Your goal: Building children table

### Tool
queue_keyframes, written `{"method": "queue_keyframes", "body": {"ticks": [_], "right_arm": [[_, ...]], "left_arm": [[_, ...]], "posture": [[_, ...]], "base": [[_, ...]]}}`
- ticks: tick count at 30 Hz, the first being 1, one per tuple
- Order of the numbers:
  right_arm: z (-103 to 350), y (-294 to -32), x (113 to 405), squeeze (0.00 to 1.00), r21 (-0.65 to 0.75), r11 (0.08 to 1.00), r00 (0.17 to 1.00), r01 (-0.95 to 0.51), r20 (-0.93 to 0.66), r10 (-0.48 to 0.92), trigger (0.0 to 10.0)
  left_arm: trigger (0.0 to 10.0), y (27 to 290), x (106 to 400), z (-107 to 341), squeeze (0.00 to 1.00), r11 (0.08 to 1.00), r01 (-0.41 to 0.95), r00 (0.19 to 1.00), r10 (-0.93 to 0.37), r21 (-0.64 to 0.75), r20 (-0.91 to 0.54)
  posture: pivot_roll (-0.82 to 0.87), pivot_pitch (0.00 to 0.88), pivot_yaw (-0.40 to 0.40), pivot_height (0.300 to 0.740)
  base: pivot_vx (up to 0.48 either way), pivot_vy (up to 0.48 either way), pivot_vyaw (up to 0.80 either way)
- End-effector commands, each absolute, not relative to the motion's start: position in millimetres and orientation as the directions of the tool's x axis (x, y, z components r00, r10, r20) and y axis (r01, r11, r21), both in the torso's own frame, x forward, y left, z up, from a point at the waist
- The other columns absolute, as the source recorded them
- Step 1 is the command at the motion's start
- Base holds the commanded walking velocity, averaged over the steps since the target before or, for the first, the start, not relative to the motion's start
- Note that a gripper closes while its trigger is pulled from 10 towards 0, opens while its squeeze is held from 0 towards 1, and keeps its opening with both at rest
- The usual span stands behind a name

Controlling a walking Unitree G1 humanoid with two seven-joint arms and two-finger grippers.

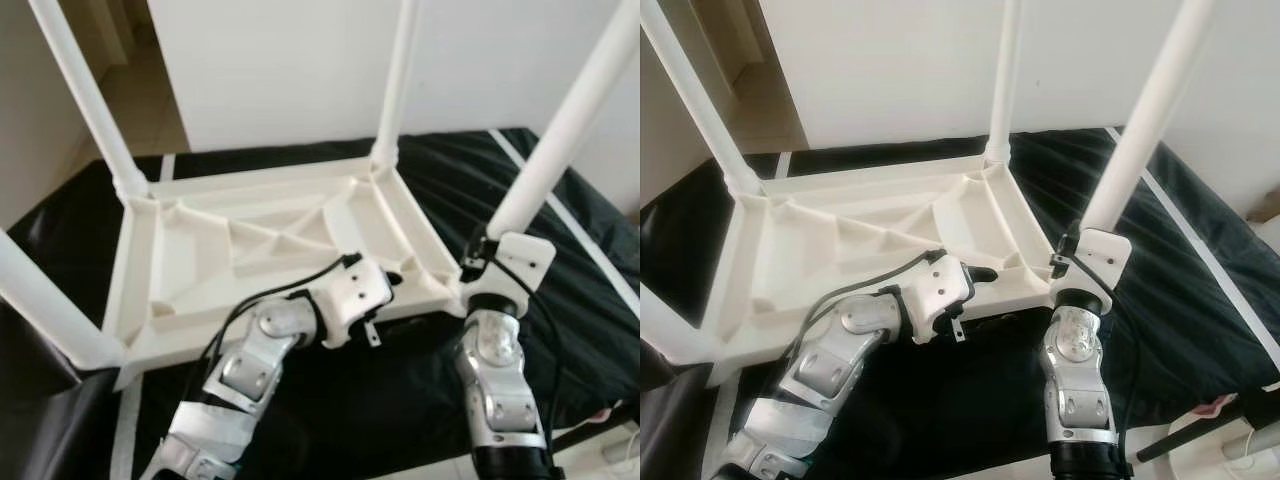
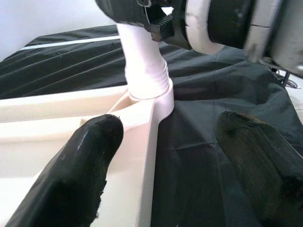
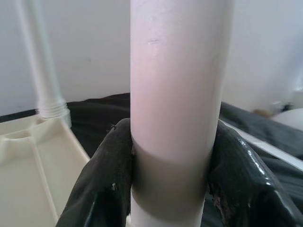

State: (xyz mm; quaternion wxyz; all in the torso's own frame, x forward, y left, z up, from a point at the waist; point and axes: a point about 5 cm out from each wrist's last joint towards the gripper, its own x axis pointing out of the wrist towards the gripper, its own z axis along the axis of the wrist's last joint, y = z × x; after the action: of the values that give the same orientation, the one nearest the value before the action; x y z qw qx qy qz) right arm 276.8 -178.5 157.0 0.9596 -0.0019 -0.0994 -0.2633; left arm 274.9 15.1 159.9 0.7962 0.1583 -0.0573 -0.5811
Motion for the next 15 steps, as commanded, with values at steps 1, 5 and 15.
{"method": "queue_keyframes", "body": {"ticks": [1, 5, 15], "right_arm": [[116.8, -202.0, 267.4, 0.00, -0.041, 0.760, 0.761, 0.648, -0.003, -0.649, 10.0], [118.2, -209.7, 269.2, 0.00, -0.033, 0.696, 0.696, 0.717, -0.010, -0.718, 10.0], [119.1, -203.2, 274.1, 0.00, -0.004, 0.726, 0.726, 0.687, -0.002, -0.687, 10.0]], "left_arm": [[10.0, 13.7, 276.1, 161.5, 0.00, 0.306, 0.894, 0.349, -0.934, 0.327, -0.080], [10.0, 13.1, 276.4, 161.8, 0.00, 0.304, 0.894, 0.347, -0.935, 0.328, -0.079], [10.0, 13.6, 276.8, 162.4, 0.00, 0.308, 0.892, 0.351, -0.933, 0.331, -0.079]], "posture": [[-0.08, 0.000, -0.011, 0.740], [-0.07, 0.000, -0.013, 0.740], [-0.07, 0.000, -0.012, 0.740]], "base": [[0.000, 0.000, 0.00], [0.000, 0.000, 0.00], [0.000, 0.000, 0.00]]}}
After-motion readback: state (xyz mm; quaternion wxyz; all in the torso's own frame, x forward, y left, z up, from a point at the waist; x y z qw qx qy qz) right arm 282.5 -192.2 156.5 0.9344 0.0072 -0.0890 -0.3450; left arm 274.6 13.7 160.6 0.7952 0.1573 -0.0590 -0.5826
